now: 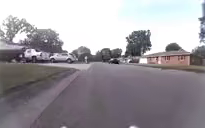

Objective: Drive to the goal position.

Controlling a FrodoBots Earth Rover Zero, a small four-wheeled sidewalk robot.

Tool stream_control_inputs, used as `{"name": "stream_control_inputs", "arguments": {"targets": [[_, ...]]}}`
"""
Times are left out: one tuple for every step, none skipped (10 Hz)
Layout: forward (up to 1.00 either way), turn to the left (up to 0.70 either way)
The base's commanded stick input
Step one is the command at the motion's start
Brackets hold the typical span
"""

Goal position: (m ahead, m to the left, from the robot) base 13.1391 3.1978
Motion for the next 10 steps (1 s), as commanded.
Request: {"name": "stream_control_inputs", "arguments": {"targets": [[0.98, 0.05], [0.98, 0.13], [0.98, 0.21], [0.98, 0.35], [0.98, 0.26], [0.98, 0.17], [0.98, 0.07], [0.98, 0.0], [0.98, 0.0], [0.98, 0.0]]}}
